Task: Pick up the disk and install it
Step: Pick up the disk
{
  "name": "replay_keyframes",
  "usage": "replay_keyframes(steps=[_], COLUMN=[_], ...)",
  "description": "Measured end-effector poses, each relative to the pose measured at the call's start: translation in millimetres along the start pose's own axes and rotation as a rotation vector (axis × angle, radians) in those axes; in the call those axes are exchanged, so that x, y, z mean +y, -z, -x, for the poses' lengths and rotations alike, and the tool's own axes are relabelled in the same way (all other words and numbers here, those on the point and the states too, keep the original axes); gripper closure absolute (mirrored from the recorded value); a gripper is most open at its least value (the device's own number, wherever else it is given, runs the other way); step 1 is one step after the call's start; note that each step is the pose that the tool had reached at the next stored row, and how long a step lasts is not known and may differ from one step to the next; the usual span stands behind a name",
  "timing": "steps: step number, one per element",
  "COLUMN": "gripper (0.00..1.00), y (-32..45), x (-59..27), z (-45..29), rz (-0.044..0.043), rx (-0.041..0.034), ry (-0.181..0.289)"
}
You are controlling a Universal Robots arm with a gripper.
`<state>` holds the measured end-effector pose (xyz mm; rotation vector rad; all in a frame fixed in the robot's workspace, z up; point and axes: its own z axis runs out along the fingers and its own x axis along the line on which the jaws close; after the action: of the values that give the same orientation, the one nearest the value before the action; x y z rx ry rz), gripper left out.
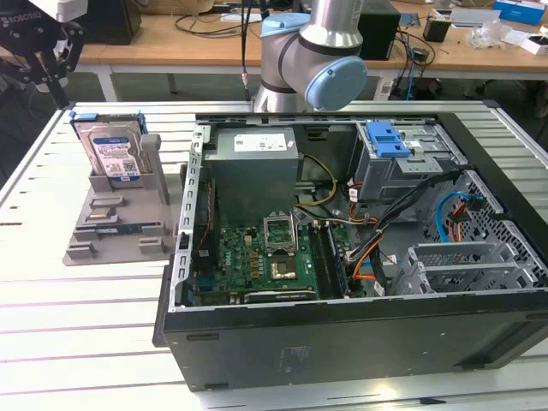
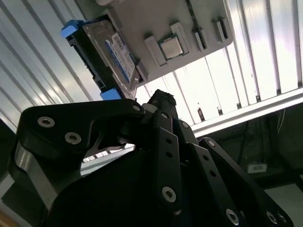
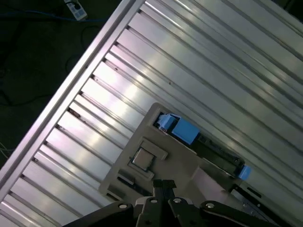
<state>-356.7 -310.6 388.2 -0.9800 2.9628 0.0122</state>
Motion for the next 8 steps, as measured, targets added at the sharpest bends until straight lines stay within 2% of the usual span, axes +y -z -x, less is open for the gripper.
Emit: replay_keyframes(steps=[8], gripper=[0.89], y=[0.0], x=[0.0], z=[0.0], rz=[0.0027], rx=[0.0001], ry=[0.121])
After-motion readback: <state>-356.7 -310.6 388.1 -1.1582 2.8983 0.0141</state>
